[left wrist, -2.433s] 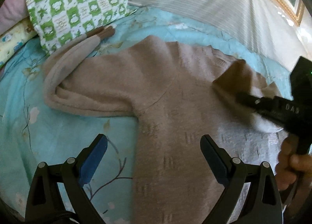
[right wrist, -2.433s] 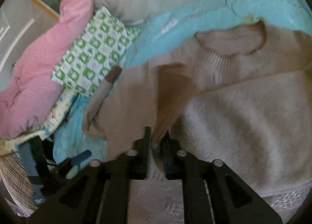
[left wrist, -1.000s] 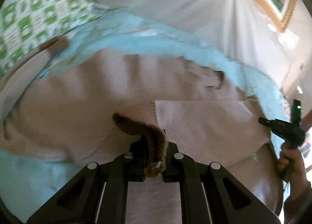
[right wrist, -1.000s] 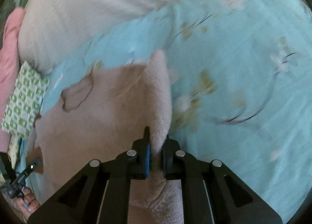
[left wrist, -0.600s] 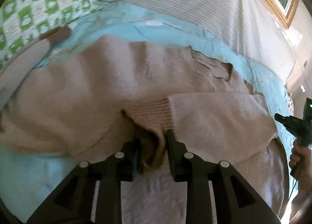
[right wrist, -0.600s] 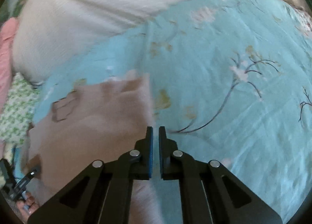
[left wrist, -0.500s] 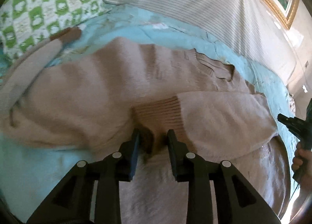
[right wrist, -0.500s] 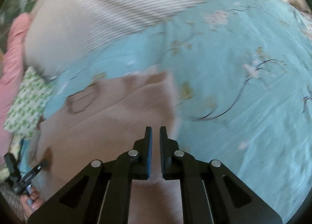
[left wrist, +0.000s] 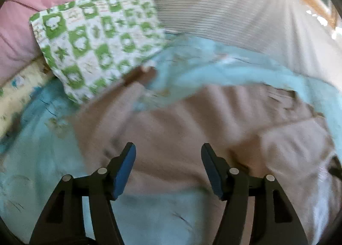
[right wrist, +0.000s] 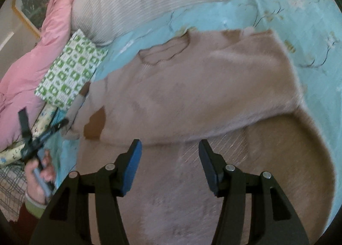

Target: Fold small clothes

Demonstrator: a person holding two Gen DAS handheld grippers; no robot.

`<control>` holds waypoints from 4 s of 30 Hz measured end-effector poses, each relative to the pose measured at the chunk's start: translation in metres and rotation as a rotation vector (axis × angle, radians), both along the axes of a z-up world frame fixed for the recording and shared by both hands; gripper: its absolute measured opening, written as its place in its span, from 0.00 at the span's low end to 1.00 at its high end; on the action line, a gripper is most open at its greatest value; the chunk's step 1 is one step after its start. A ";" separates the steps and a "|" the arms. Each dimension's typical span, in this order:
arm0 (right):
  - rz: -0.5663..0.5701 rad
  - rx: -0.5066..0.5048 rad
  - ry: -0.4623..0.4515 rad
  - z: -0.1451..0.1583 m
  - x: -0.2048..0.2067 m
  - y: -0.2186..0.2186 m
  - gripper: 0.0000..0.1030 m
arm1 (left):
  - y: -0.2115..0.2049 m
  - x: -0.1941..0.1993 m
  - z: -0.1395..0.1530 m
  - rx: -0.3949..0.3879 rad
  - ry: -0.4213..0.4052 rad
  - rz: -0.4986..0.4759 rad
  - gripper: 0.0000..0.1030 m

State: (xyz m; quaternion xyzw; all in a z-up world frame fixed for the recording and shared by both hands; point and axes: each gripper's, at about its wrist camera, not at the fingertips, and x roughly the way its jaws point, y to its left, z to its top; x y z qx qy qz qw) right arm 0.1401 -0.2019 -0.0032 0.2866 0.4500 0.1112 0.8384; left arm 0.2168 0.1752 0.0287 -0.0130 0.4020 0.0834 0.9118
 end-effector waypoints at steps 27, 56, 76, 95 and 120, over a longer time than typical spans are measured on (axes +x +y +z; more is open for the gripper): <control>-0.045 0.117 0.009 -0.012 -0.025 -0.002 0.55 | -0.014 0.069 0.038 -0.067 -0.056 -0.115 0.02; -0.269 0.208 0.005 -0.017 -0.044 -0.079 0.64 | -0.238 -0.011 -0.030 -0.206 0.024 -0.558 0.56; -0.260 0.239 0.043 -0.033 0.035 -0.038 0.25 | -0.044 -0.011 -0.064 -0.163 0.087 -0.058 0.56; -0.311 0.107 0.028 -0.015 0.026 -0.060 0.58 | -0.047 -0.002 -0.062 -0.162 0.080 -0.040 0.56; -0.212 -0.029 -0.025 -0.021 0.034 -0.086 0.08 | -0.032 0.001 -0.063 -0.232 0.086 0.007 0.59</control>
